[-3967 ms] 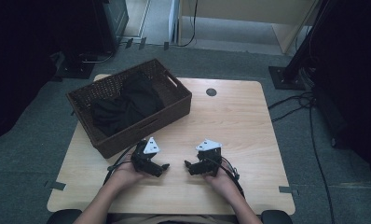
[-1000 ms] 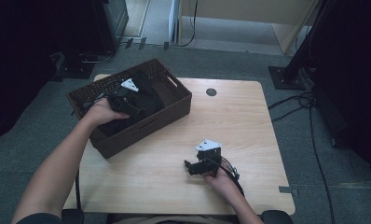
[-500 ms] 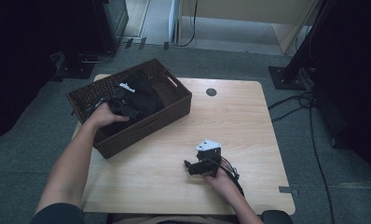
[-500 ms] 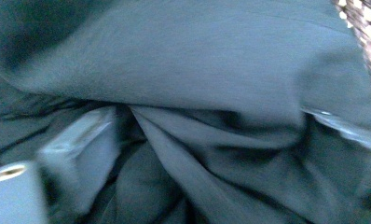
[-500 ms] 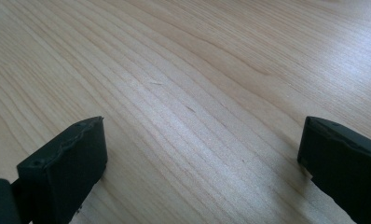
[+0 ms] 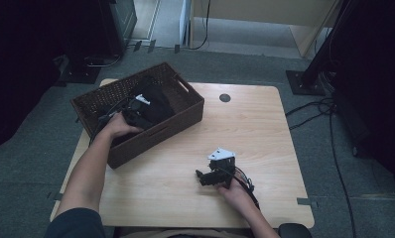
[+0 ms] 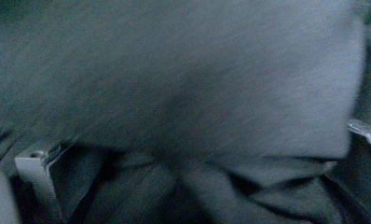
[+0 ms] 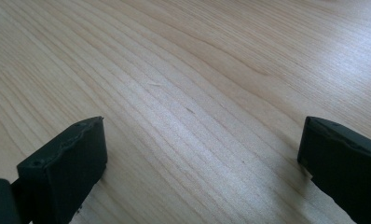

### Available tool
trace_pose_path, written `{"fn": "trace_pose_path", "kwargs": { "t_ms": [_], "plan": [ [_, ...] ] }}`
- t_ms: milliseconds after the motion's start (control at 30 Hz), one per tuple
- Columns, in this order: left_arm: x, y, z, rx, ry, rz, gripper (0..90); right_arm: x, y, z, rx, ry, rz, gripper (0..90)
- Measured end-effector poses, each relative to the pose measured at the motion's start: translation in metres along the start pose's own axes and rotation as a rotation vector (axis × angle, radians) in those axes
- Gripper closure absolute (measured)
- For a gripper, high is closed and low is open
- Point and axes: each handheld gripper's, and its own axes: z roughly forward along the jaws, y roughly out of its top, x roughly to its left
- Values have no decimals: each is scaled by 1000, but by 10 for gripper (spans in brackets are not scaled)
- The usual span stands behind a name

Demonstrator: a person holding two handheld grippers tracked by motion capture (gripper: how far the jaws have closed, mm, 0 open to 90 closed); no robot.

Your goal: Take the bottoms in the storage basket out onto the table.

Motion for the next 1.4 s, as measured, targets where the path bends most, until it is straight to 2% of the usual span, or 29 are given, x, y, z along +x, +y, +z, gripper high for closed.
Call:
{"fn": "trace_pose_path", "kwargs": {
  "t_ms": [67, 133, 267, 300, 333, 367, 433, 467, 500, 567, 700, 733, 833, 967, 1033, 1200, 1400],
  "plan": [
    [-2, -1, 3, 4, -11, 4, 0, 0, 0, 0, -1, -2, -1, 12],
    [0, -2, 6, 5, -17, -11, 0, 0, 0, 0, -1, -2, 0, 12],
    [1, -4, 7, -15, -9, -17, 6, 0, 0, 0, -1, -5, 3, 12],
    [0, -5, 6, -28, -10, -24, 31, 1, 0, 0, -2, -5, 5, 12],
    [-1, -7, 4, -47, -25, -18, 81, 1, 0, 0, -1, -5, 5, 12],
    [-3, -8, 2, -64, -36, -13, 189, 1, 0, 0, -2, -5, 5, 12],
    [-5, -10, 0, -80, -59, -6, 310, 1, 0, 0, -2, -5, 5, 12],
    [-6, -10, -1, -78, -86, -5, 408, 1, 0, 0, -2, -5, 5, 12],
    [-8, -9, -2, -75, -94, -9, 465, 1, 0, 0, -2, -5, 5, 12],
    [-9, -8, -3, -65, -98, -9, 525, 1, 0, 0, -1, -5, 5, 12],
    [-8, 1, -9, -15, -124, -41, 657, 1, 0, 0, -1, -5, 4, 12],
    [-8, 1, -9, -15, -124, -41, 671, 1, 0, 0, -1, -5, 4, 12],
    [0, 6, -21, -45, -145, -84, 690, 1, 0, 0, -2, -5, 5, 12],
    [5, 12, -37, -80, -133, -88, 695, 1, 0, 0, -1, -5, 5, 12],
    [6, 20, -48, -84, -118, -78, 694, 1, 0, 0, -1, -5, 6, 12],
    [11, 39, -80, -110, -117, -66, 696, 1, 0, 0, -2, -3, 5, 12],
    [11, 52, -111, -138, -87, -51, 697, 2, 0, 0, -3, 21, -24, 15]
  ]
}}
